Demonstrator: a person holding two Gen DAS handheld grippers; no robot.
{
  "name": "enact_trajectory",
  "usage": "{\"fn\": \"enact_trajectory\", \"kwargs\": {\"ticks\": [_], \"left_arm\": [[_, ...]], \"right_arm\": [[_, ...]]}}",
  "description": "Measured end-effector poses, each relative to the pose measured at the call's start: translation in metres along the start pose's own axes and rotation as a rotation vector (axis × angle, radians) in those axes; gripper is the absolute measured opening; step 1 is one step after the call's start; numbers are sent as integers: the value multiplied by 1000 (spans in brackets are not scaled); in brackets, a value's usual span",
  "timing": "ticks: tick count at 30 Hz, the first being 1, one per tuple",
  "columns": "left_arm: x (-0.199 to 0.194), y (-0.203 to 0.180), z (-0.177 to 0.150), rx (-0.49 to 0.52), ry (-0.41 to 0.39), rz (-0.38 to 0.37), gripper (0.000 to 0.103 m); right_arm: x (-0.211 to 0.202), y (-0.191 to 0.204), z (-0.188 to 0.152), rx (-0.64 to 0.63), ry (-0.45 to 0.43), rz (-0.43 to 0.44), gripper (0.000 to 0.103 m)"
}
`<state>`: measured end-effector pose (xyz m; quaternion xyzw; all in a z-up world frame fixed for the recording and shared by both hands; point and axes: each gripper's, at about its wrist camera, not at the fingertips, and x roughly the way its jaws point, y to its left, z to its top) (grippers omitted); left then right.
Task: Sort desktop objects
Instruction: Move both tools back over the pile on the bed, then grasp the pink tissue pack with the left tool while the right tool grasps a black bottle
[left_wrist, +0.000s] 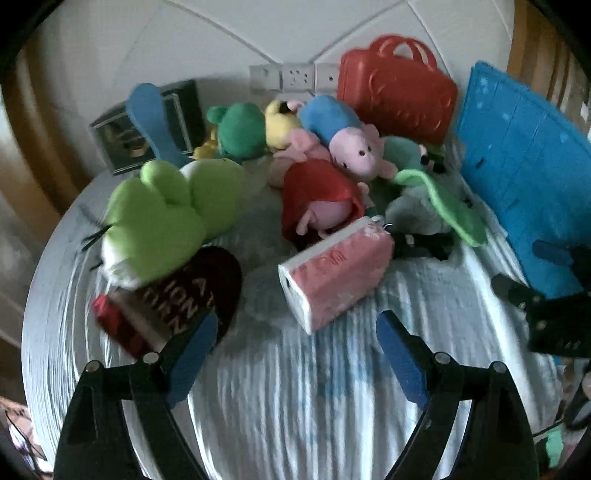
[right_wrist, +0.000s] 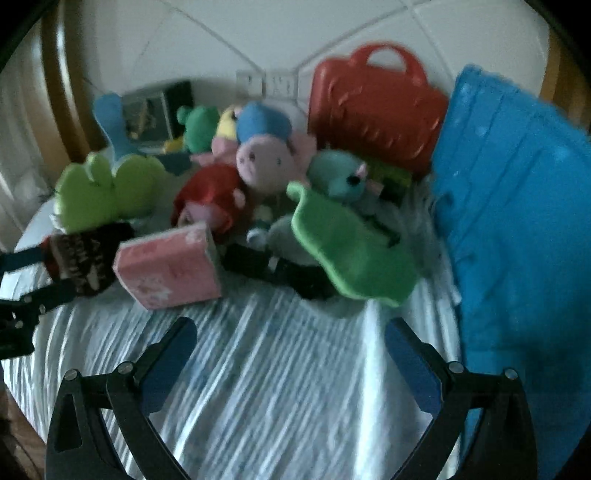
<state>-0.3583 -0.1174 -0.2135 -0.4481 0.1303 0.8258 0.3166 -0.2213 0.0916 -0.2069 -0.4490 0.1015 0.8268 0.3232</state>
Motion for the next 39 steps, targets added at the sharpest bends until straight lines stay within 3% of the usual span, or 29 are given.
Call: {"fn": "enact_trajectory", "kwargs": {"ticks": [4,8,13,17,18,21,28,32,35,37,39], "left_arm": [[32,6,19,49,32,-51,88],[69,-7,33,162,93,-87,88],[120,-30,32,244,215,-96,88],[128,-9,29,17,192,-47,73],[123,0,28,-43,172,9,69],[117,12,23,-63,144,183,69],[135,1,16,-119,216,60,68],[147,-16,11,-93,241,45,68],[144,-26,8,-58,237,32,60],[140,-29,8,-53,229,28,60],[136,-29,10,-49,219,33,60]], "right_arm": [[44,13,7,-1,75,-13,103],[69,17,16,-12,104,-29,103],[92,9,26,-11,138,-31,103],[112,7,27,-18,174,5,103],[117,8,28,-24,181,22,103],[132,15,33,-65,189,64,103],[171,19,47,-182,223,19,103],[184,9,42,-172,278,-7,103],[171,3,37,-63,310,87,103],[168,2,26,26,367,236,103],[166,9,16,1,371,213,103]]}}
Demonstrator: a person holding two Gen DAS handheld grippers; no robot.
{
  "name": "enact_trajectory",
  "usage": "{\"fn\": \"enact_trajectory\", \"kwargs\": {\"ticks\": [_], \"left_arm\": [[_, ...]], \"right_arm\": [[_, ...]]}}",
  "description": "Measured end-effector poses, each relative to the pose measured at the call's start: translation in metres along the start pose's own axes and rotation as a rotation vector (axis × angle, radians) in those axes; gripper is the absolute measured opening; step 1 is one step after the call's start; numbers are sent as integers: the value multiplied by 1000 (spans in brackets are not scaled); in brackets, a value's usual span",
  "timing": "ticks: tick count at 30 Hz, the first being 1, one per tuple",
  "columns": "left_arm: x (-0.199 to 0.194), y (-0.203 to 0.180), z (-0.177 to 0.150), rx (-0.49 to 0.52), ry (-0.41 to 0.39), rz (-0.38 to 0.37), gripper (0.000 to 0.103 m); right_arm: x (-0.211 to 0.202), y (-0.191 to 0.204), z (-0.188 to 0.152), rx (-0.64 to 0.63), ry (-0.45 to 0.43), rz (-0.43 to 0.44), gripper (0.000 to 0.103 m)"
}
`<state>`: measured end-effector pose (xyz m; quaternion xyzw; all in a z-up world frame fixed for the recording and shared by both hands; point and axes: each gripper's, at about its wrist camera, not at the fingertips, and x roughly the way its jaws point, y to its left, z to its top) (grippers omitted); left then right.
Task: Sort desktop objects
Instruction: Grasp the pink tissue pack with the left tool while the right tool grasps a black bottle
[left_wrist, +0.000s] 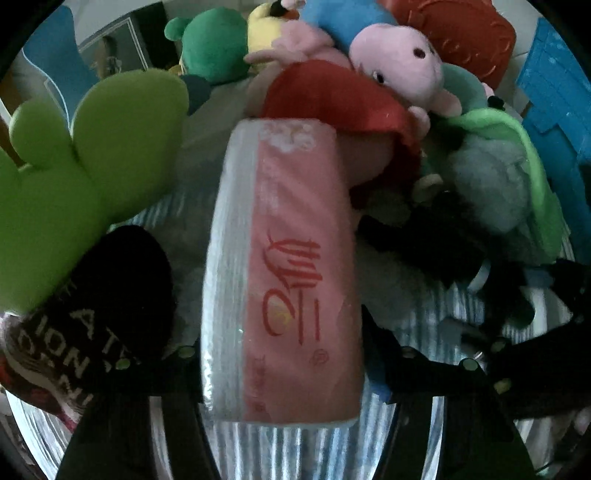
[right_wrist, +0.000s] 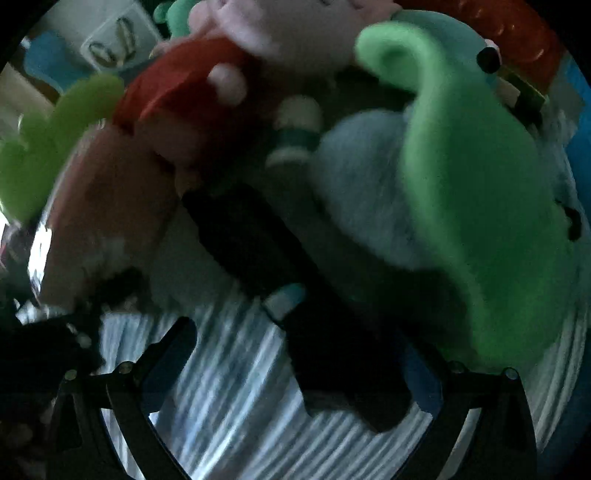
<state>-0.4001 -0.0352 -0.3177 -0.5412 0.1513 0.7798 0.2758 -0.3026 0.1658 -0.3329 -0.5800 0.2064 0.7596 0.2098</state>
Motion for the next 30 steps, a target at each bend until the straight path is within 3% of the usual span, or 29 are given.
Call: {"fn": "enact_trajectory", "kwargs": {"ticks": [8,13,15,17,18,20,24,26,30], "left_arm": [[-24,-4,13,14,-46,-21,60],[-14,-6,15,5,-7,-17,60],[-8,-7,12,5,10,-8,50],[-6,-7,9,-2,21,-16,50],[-6,-7,8,-4,20,-15,50],[-6,-7,6,1,15,-11,50],[-3,-11,4,13,24,-2,50],[0,-12,2,19,37,1,50],[-6,-13,-5,17,27,1,47]], "right_arm": [[9,7,3,-36,5,-122,103],[4,8,-4,3,-60,-140,103],[2,9,-6,-1,-66,-145,103],[1,10,-5,-12,-46,-143,102],[-1,11,-5,-13,-34,-147,99],[-12,19,-7,-48,-70,-150,76],[-16,33,-7,-112,-86,-152,71],[-15,34,-7,-111,-88,-121,52],[-22,35,-10,-99,-102,-118,38]]}}
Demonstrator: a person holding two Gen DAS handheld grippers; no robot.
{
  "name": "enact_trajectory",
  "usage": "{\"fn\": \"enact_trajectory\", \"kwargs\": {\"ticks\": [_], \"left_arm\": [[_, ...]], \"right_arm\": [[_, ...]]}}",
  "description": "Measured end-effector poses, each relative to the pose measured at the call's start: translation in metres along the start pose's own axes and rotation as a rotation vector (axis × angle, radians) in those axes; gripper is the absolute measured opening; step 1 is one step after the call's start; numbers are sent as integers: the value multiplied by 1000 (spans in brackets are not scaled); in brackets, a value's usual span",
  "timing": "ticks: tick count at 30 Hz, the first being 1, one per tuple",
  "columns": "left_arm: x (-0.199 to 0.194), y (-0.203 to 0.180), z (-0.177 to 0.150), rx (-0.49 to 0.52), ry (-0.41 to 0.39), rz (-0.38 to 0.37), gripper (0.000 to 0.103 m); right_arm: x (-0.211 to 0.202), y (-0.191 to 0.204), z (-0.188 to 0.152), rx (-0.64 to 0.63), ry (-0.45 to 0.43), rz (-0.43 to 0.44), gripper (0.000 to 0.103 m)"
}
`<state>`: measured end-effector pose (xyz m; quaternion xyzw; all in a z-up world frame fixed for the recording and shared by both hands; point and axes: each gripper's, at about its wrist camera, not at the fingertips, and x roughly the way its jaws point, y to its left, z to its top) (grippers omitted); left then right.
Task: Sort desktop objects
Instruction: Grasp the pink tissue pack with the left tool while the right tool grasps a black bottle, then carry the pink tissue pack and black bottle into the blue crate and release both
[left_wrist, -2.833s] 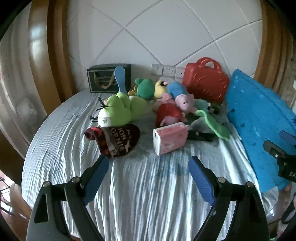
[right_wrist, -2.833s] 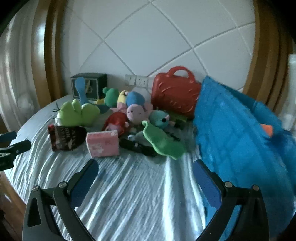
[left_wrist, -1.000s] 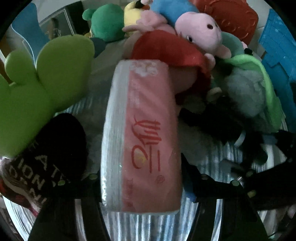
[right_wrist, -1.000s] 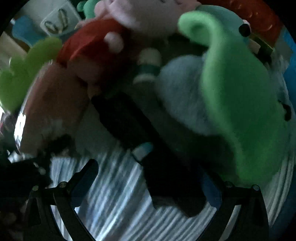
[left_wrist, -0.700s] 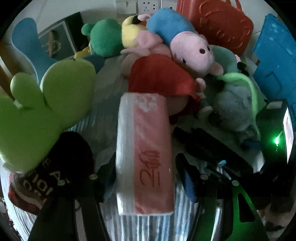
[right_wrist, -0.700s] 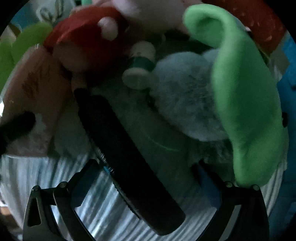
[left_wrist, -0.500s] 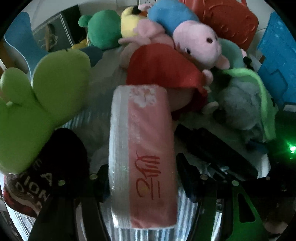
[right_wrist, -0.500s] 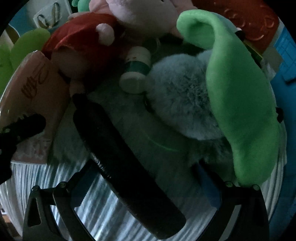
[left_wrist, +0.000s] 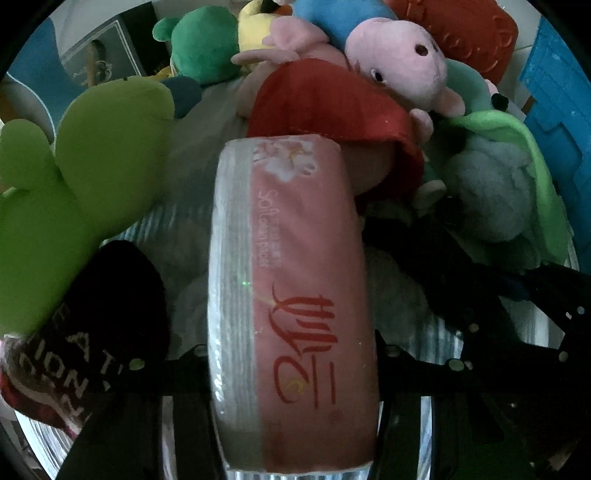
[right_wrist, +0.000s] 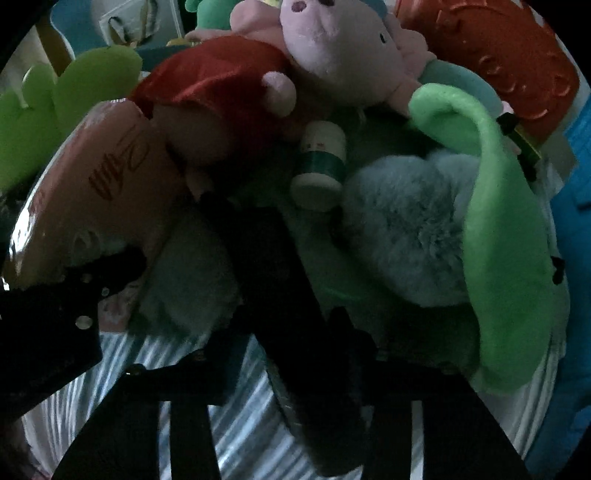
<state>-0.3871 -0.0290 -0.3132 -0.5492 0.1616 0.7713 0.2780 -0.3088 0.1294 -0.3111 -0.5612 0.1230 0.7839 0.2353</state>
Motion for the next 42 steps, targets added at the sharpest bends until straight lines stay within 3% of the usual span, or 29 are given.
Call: {"fn": "enact_trajectory", "kwargs": {"ticks": [7,10,12,13,18,22,26,31,37,42], "left_arm": [[-49,-4,-14,4,-96,16,47],[-92,-4,-26,-8,-182,30,47],[-121,-2,-50,-20,-235,45,47],[-123,18,-44,-26,-254,48,47],[-189,17,-53,-77,-372,101,47],[-232,22,-84,-114,-439,150,47],[-252,13,-97,-129,-489,160,47],[-281,8,-121,-88,-566,135,47],[-298,0,-149,-34,-615,47,47],[-317,-20,-162,18,-655,-11,47]], "right_arm": [[-54,1,-12,14,-112,21,34],[-93,8,-21,6,-197,37,34],[-123,14,-30,-2,-264,41,34],[-133,24,-18,-10,-293,41,34],[-208,36,-34,-63,-449,57,34],[-232,56,-34,-105,-551,101,34],[-274,72,-55,-142,-618,132,34],[-312,89,-85,-126,-681,90,34],[-361,107,-125,-68,-751,-23,34],[-396,99,-156,-21,-794,-78,34]]}}
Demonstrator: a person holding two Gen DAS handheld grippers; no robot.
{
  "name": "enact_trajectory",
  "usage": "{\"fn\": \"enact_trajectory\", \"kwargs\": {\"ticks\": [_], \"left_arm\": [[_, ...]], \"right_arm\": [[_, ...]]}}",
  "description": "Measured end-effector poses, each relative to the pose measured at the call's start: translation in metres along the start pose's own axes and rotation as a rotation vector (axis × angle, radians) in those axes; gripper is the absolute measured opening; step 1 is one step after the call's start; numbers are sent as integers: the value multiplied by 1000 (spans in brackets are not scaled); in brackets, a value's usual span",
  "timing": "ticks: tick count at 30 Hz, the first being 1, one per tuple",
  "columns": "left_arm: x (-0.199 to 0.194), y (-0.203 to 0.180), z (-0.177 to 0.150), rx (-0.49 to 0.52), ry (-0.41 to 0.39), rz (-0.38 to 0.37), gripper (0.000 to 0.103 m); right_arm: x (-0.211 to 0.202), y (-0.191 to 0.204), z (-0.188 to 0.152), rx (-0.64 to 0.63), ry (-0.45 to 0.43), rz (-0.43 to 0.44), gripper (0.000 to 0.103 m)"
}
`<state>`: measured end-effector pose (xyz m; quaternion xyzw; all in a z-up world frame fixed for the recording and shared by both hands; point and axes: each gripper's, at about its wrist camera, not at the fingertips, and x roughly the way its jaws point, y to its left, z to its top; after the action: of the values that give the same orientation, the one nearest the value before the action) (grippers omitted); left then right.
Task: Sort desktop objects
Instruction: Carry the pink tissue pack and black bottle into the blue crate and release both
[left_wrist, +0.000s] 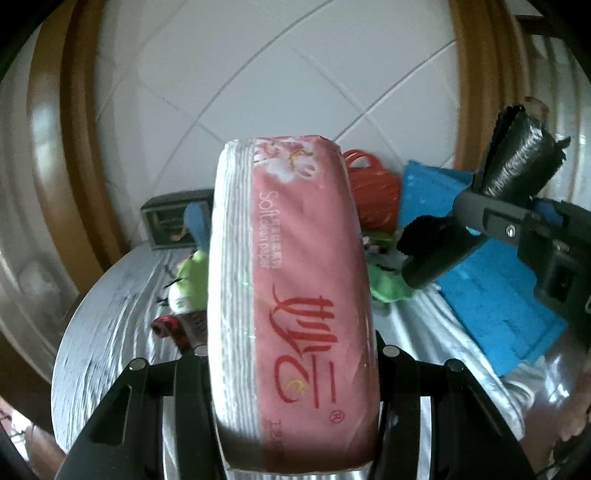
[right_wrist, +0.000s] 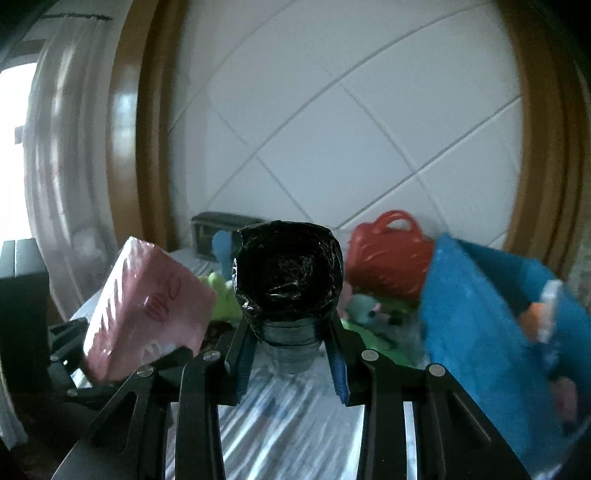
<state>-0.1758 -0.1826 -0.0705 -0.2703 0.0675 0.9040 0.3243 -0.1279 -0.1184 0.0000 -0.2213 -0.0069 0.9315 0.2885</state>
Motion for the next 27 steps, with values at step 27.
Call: {"fn": "enact_trajectory", "kwargs": {"ticks": [27], "left_arm": [[30,-412,86,118,-151,-211,47]], "right_arm": [[-92,-429,-44,38,-22,-381,34]]}}
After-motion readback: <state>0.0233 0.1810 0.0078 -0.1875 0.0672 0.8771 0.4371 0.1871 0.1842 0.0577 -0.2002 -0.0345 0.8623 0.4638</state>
